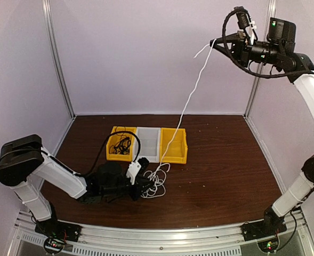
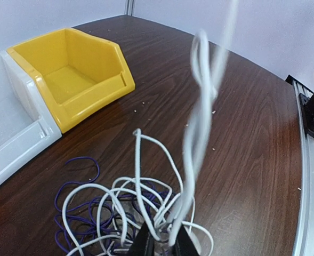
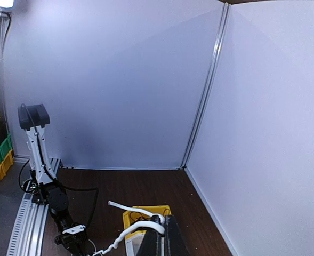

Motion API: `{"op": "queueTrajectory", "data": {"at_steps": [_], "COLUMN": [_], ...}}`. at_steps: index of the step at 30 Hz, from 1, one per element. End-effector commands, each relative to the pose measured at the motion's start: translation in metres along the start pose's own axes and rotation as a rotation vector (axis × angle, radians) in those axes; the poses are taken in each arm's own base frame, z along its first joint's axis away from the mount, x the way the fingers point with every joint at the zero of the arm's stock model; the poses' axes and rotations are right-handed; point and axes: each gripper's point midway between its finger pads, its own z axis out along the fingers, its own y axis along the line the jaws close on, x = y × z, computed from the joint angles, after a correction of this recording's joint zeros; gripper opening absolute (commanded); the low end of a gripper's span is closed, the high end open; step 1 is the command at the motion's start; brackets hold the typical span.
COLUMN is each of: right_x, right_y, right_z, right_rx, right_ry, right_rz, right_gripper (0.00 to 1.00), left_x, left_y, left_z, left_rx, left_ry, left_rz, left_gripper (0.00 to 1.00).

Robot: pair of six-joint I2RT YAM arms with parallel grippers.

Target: Untangle the cables

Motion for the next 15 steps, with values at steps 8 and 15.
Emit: {"op": "queueTrajectory", "data": {"at_steps": [8,15], "right_x": [-0.099,-0.083], "right_y": [-0.023,-0.039], "right_z": [-0.084,-0.090], "right_rx": [0.140,0.168], "right_ry": [-0.208,-0.194], "right_rz": [-0.144,-0.113], "right_gripper": [0.00,0.00], "left_x": [0.021,0.019], "left_y": [0.010,0.015], "left_z": [-0.008,-0.009], "left_rx": [-0.041,-0.070], "left_ry": [0.046,0.036], "left_rz": [0.008,0.009], "left_gripper": [0.11,0.11]}}
